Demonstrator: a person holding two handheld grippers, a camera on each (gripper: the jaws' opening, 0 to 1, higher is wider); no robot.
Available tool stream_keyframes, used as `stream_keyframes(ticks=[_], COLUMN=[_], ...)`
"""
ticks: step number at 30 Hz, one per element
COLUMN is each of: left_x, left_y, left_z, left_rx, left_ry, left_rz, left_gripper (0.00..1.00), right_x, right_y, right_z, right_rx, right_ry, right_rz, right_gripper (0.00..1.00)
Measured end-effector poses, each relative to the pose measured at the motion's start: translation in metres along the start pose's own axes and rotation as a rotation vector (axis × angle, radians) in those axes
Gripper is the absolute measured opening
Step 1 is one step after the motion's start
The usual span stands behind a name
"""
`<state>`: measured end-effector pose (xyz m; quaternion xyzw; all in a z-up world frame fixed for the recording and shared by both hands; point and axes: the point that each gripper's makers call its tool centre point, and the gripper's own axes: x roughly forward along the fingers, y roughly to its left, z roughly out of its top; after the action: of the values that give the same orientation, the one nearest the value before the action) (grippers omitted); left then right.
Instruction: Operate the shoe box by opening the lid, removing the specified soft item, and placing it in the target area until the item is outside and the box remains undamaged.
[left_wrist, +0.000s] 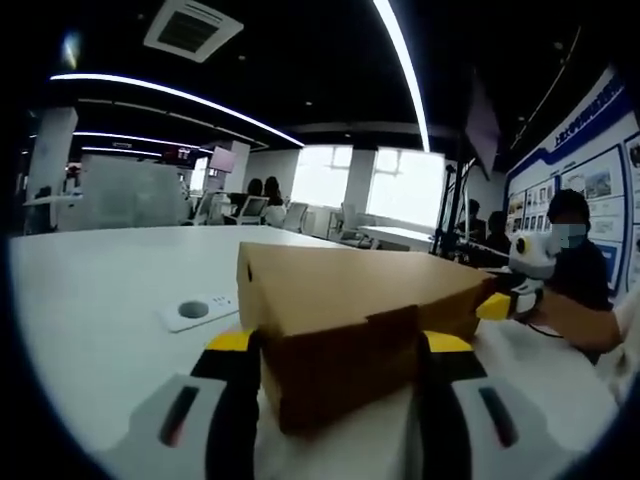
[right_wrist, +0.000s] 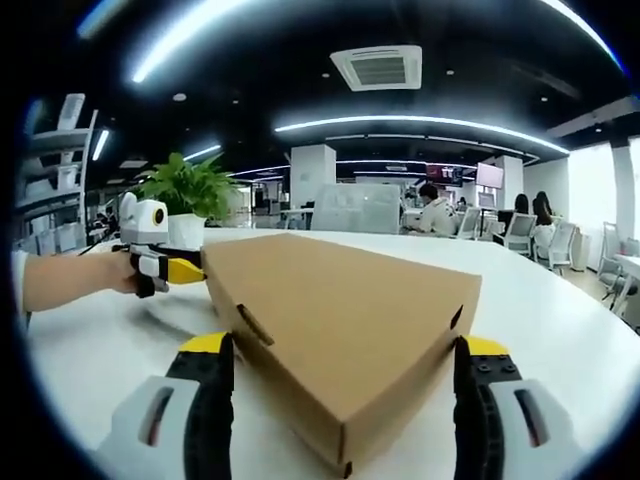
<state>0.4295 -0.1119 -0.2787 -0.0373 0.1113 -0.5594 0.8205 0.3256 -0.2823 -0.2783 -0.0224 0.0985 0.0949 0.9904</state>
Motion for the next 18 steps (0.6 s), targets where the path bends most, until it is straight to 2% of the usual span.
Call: stream_keyframes(ticks=[8, 18], left_x=[-0.009, -0.023], left_y=[-0.006, -0.013], left_z=[-0.003, -0.005], left_rx=[-0.003, -0.019], left_ry=[-0.022, -0.003], left_rz=[0.021, 0.058], left_gripper=[0.64, 0.63], right_x=[-0.003, -0.008], right_y=[0.005, 0.011], right_z=[-0.001, -0.002], right_rx=[0.000, -0.009], right_ry=[-0.002, 0.003], right_rz=[0.017, 0.063], right_gripper=[0.94, 0.93])
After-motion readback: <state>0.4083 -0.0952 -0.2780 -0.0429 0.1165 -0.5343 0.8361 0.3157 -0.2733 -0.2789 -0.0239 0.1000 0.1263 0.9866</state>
